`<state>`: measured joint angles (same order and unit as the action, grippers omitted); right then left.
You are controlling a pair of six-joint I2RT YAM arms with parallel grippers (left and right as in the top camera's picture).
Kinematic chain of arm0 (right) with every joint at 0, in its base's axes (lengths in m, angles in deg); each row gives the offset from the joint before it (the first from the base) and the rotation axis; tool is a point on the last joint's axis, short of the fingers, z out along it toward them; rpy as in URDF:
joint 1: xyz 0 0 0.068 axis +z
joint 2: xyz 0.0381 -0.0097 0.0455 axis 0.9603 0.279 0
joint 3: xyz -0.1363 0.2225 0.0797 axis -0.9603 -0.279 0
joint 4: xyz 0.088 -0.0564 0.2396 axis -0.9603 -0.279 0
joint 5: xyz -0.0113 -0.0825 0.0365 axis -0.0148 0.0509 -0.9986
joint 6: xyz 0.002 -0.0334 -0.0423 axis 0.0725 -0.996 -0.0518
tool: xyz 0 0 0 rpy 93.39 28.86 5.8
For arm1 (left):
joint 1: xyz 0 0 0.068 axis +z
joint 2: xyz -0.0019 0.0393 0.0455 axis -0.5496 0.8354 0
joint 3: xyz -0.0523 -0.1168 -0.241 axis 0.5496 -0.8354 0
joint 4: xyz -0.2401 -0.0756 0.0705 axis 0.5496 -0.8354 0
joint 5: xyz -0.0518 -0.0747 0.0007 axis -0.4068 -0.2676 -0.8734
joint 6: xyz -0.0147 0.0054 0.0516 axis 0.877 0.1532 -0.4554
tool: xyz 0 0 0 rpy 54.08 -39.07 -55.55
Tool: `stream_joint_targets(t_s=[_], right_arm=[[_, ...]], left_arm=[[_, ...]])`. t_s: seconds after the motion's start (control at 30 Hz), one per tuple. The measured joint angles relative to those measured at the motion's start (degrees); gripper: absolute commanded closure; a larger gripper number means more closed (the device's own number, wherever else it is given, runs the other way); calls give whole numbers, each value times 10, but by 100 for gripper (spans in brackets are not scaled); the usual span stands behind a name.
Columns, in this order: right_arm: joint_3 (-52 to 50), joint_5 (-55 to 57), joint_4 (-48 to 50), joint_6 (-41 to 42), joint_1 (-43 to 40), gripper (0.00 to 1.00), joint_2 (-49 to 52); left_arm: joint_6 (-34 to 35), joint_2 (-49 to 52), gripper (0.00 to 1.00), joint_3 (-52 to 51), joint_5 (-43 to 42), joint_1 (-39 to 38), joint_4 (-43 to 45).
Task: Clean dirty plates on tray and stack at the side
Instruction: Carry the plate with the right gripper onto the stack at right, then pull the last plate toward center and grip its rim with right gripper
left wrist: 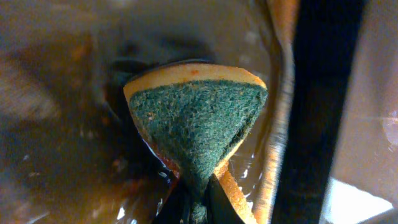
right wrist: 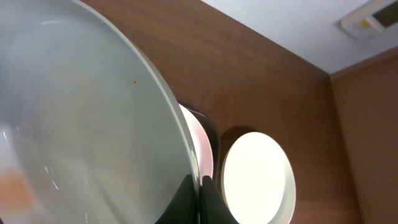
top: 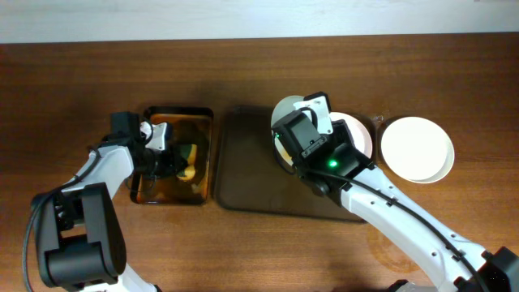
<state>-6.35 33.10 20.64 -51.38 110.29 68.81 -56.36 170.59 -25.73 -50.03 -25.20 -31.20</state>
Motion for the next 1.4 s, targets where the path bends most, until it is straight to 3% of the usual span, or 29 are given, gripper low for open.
stream_joint_targets(t_s=[0.07, 0.2, 0.4, 0.67, 0.8, 1.03, 1.07, 1.1, 1.2, 1.27, 1.4], right_arm=[[0, -27, 0, 16, -25, 96, 0], [0, -71, -17, 54, -77, 96, -8], [0, -194, -42, 107, -200, 96, -49], [1, -406, -109, 137, -451, 96, -58], [1, -436, -114, 137, -575, 96, -58], [1, -443, -87, 137, -667, 95, 10], [1, -446, -75, 137, -673, 73, 28], [1, -449, -65, 137, -675, 58, 39], [1, -486, -41, 121, -675, 51, 46], [1, -568, -29, 76, -672, 48, 46], [3, -684, -110, -11, -590, 49, 47]], left_arm=[[-4, 0, 100, 0, -1, -4, 1], [57, -2, 100, 0, 107, -7, -6], [4, -4, 100, 0, 27, -43, 4], [16, -4, 100, 1, 81, -137, 24], [20, -9, 100, 40, 129, -140, -35], [33, -31, 100, 57, 219, -140, -70], [33, -31, 100, 57, 223, -140, -70], [33, -31, 100, 57, 224, -140, -70], [33, -31, 100, 57, 226, -140, -70], [33, -31, 100, 57, 227, -140, -70], [33, -31, 100, 57, 227, -140, -70]])
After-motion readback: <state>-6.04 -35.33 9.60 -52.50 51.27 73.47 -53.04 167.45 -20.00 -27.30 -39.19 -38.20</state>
